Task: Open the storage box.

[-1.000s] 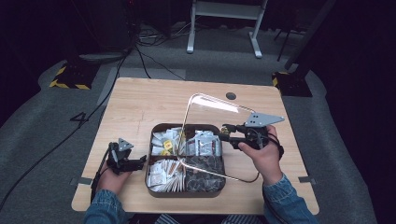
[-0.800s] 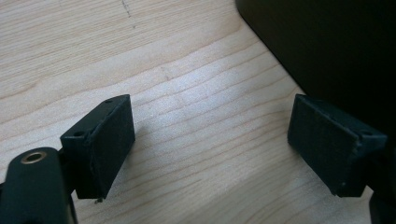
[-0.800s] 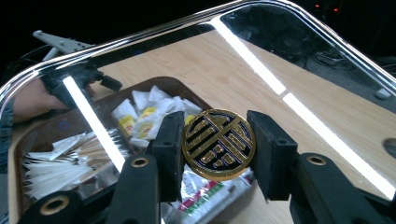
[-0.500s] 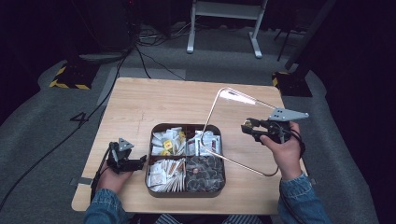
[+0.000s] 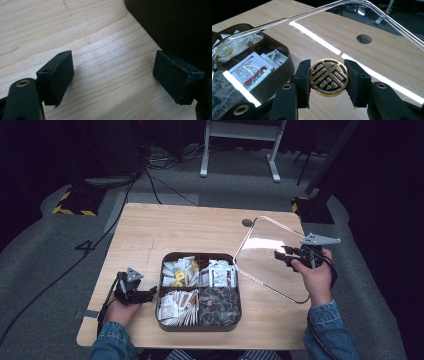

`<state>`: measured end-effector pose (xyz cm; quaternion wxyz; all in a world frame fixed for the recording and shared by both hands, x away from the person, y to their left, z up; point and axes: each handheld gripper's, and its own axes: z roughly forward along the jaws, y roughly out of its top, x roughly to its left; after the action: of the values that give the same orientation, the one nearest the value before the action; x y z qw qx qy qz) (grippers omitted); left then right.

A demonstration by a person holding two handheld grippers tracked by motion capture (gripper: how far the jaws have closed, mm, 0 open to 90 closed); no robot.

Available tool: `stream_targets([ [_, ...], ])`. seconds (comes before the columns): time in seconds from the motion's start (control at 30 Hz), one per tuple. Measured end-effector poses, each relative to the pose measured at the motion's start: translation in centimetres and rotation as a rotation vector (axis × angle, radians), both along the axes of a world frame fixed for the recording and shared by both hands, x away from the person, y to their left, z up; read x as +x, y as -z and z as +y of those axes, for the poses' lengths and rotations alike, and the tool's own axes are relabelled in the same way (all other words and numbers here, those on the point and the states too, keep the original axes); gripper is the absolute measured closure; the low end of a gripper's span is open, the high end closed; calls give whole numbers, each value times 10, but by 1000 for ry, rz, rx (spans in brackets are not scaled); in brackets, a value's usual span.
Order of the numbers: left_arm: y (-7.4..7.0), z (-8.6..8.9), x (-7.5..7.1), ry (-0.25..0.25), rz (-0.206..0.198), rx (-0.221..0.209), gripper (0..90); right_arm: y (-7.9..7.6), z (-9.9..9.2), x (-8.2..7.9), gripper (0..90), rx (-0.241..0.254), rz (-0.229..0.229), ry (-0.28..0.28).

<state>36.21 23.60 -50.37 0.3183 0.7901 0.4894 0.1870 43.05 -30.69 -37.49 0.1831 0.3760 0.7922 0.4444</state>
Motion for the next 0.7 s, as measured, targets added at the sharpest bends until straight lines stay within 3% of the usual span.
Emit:
stream_targets([
  [0.17,-1,1,0,-2,3,-1,195,5,-10,6,586,17,9,30],
  [0.27,-1,1,0,-4,8,3,197,12,-16,10,586,-3,12,53],
  [0.53,-5,0,-3,-16,14,28,255,37,-25,24,585,9,54,100],
  [0.7,-7,3,-4,-24,10,8,268,56,-29,33,586,-13,73,127],
])
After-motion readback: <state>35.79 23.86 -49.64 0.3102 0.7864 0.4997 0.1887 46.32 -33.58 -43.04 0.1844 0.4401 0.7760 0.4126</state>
